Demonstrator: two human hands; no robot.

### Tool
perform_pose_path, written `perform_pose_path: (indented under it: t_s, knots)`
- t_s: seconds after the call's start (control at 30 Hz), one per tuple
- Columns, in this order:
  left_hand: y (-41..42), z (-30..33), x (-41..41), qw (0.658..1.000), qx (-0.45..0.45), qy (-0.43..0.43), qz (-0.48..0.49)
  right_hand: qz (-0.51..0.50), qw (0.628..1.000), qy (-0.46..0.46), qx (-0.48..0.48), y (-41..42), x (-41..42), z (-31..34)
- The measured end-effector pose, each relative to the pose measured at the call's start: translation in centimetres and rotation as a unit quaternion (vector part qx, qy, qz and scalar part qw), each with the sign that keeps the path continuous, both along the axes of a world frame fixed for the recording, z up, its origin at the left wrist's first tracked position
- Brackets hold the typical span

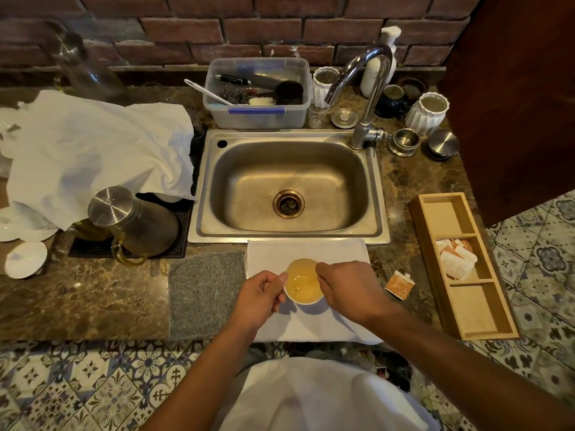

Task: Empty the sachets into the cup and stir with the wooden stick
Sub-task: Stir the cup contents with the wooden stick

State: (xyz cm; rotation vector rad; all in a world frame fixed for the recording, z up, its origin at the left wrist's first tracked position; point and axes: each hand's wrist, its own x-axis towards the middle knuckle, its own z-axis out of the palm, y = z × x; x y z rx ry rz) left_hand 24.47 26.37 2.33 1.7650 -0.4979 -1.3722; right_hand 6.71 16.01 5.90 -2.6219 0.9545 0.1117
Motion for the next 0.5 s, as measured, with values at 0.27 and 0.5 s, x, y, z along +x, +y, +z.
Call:
perform_pose_path:
  t_s: [0.27,0.5]
  knots:
    - [-0.1,-0.2,-0.1,1.0,-0.005,-0.004,0.004,-0.004,0.999,0.027,0.033,1.9,0.5,0.1]
    - [0.0,-0.3,-0.1,1.0,-0.004,-0.006,0.0,-0.055,0.998,-0.022,0.002,1.0,1.8,-1.1]
